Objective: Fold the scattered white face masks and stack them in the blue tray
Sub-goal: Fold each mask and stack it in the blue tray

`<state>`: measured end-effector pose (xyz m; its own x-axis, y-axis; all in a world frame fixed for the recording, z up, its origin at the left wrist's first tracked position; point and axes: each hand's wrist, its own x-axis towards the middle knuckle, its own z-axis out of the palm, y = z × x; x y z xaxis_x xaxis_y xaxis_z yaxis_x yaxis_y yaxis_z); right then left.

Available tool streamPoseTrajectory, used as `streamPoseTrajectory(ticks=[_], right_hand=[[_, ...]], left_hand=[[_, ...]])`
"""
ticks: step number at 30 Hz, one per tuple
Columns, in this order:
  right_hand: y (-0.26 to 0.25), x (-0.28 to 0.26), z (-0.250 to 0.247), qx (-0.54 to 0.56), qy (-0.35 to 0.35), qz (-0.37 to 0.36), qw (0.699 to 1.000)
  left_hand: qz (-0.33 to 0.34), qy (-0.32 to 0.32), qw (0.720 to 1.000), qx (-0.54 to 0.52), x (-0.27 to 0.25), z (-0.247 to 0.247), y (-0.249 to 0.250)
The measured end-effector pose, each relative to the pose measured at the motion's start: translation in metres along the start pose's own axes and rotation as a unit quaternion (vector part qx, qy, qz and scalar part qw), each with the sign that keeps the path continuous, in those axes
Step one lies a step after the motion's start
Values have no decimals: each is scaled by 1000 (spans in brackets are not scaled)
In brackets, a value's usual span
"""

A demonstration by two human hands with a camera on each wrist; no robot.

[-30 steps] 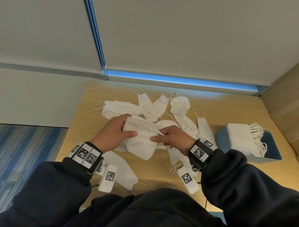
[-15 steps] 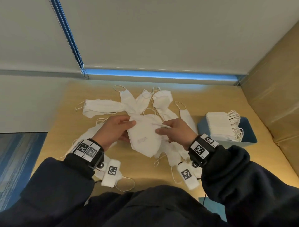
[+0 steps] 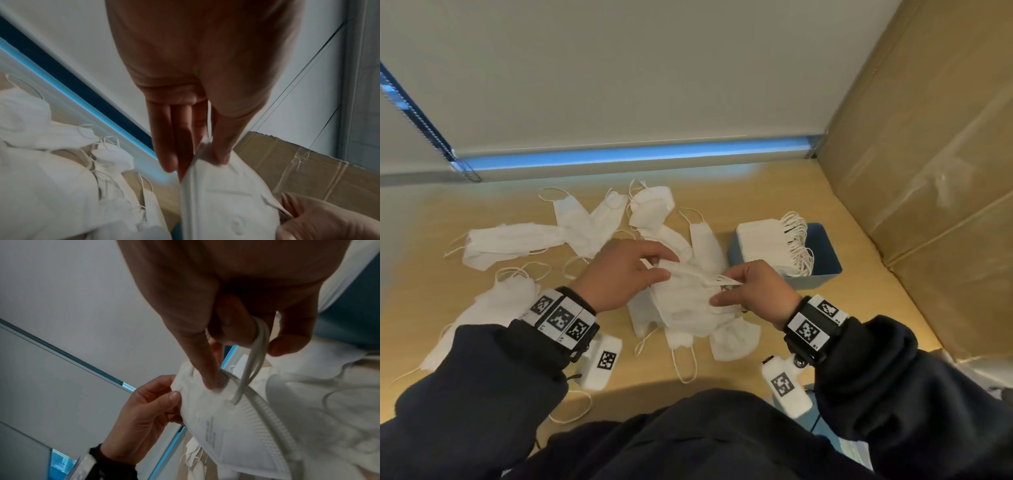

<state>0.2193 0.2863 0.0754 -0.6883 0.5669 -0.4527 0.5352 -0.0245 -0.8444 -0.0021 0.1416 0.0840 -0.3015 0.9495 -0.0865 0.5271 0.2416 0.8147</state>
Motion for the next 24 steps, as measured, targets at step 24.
streamPoseTrajectory(ticks=[24], right_hand=[[34, 20, -152, -338, 1, -142, 930]], left_hand=[[-264, 260, 801, -471, 31, 81, 9]])
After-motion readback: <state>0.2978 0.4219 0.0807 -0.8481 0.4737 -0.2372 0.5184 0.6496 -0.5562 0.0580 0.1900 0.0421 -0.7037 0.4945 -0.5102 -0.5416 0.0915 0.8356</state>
